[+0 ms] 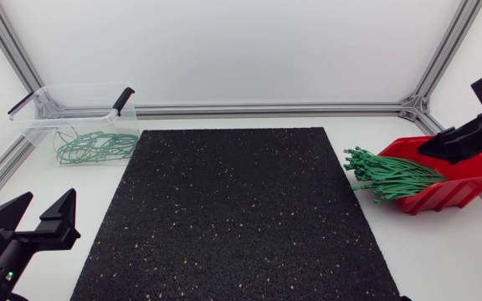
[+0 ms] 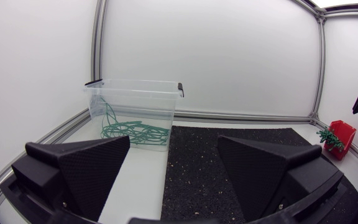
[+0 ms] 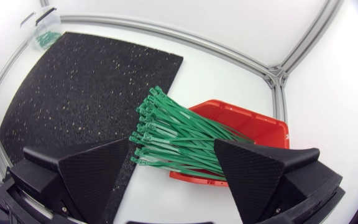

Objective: Take a green cable tie from the red box, thread the tail through the head to close it, then place it in the transparent bin on the left.

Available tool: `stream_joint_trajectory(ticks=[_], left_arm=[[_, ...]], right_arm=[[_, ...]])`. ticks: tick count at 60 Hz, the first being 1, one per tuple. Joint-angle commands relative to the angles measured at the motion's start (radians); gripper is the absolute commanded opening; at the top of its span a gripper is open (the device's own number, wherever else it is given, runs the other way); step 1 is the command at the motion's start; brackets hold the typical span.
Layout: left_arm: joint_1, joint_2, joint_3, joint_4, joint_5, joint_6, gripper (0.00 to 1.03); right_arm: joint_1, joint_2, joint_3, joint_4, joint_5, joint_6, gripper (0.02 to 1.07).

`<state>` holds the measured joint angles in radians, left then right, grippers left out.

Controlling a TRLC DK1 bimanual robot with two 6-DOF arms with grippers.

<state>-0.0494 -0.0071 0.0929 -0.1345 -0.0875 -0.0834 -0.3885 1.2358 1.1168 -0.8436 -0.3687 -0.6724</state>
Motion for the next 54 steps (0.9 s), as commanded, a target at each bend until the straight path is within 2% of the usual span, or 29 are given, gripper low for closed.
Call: stream_joint_trajectory(ticks=[1, 11, 31, 37, 50, 54], left_arm=[[-0.007, -0.007, -0.035, -0.063, -0.012, -0.019, 0.99], [-0.007, -0.007, -0.035, -0.063, -0.012, -0.019, 0.99], [-0.012, -0.007, -0.035, -0.063, -0.011, -0.019, 0.99], [-0.013, -0.007, -0.035, -0.063, -0.012, -0.019, 0.99], [-0.015, -0.007, -0.035, -0.063, -0.011, -0.019, 0.99], [-0.015, -0.007, -0.035, -0.063, -0.012, -0.019, 0.99]], right_arm=[[0.008, 0.087, 0.043, -0.058, 0.013, -0.144, 1.02], [0.007, 0.179, 0.118, -0.186, 0.013, -0.392, 1.02], [0.037, 0.229, 0.113, -0.196, 0.086, -0.811, 1.02], [0.063, 0.243, 0.098, -0.199, 0.154, -0.883, 1.02], [0.08, 0.246, 0.063, -0.203, 0.165, -0.994, 1.01], [0.089, 0.251, 0.046, -0.203, 0.175, -1.017, 0.97]])
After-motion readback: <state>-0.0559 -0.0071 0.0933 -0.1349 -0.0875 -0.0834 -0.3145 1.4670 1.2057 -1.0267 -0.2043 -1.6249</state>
